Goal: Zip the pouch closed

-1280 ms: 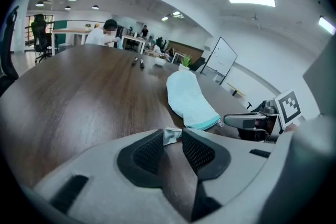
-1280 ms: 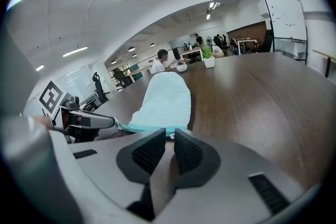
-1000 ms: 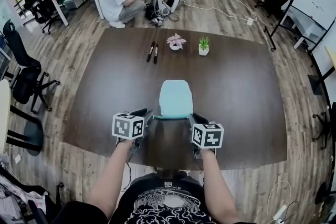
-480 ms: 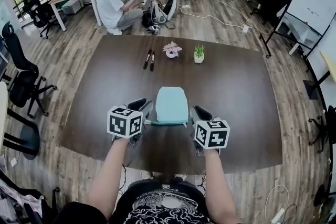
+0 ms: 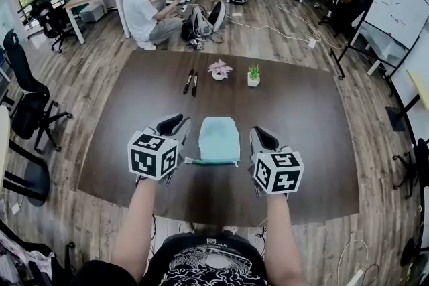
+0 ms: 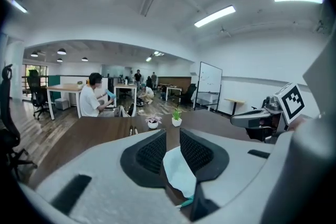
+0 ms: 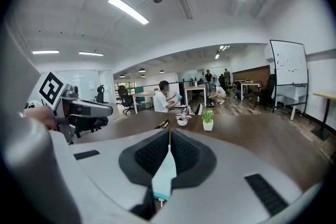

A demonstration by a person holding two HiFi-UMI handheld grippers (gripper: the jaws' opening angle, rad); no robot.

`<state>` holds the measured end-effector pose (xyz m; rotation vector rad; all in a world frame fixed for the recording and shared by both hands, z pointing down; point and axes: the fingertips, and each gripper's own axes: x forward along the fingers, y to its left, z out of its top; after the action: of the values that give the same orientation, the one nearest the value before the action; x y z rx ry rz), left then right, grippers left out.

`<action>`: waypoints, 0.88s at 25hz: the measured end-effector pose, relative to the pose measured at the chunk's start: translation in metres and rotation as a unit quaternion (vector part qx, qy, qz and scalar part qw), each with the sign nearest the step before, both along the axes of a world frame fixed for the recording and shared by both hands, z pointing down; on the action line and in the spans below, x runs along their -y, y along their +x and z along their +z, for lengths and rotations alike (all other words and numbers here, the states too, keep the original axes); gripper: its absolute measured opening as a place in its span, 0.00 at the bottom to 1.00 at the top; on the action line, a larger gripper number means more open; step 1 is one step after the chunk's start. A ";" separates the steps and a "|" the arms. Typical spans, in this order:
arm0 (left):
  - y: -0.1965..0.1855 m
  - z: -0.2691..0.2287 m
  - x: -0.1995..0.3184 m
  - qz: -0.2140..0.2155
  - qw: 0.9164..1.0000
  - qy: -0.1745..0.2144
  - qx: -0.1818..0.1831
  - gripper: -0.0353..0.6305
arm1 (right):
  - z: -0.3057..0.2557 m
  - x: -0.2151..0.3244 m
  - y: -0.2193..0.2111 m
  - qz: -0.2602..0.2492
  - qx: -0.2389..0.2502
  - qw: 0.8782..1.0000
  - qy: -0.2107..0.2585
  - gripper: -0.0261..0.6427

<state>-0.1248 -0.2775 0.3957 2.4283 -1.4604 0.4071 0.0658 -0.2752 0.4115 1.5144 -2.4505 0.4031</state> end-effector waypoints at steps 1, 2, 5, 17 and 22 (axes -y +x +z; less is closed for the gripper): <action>-0.001 -0.006 0.001 -0.002 1.000 0.008 0.002 0.17 | -0.005 0.000 0.000 0.000 -0.001 1.000 0.006 0.05; -0.003 -0.011 0.001 -0.004 1.000 0.015 0.003 0.17 | -0.010 0.001 0.000 0.000 -0.001 1.000 0.013 0.04; -0.004 -0.025 0.001 -0.005 0.999 0.033 0.003 0.15 | -0.026 0.001 0.002 0.001 -0.001 0.999 0.036 0.04; -0.011 -0.044 0.001 -0.015 0.997 0.074 0.016 0.12 | -0.065 0.000 -0.001 0.002 -0.012 0.995 0.098 0.04; -0.016 -0.046 0.001 -0.022 0.996 0.082 0.018 0.09 | -0.064 0.000 0.001 0.007 -0.015 0.995 0.100 0.03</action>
<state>-0.1405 -0.2788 0.3501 2.5197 -1.6183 0.3343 0.0664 -0.2747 0.3472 1.6004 -2.5228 0.1389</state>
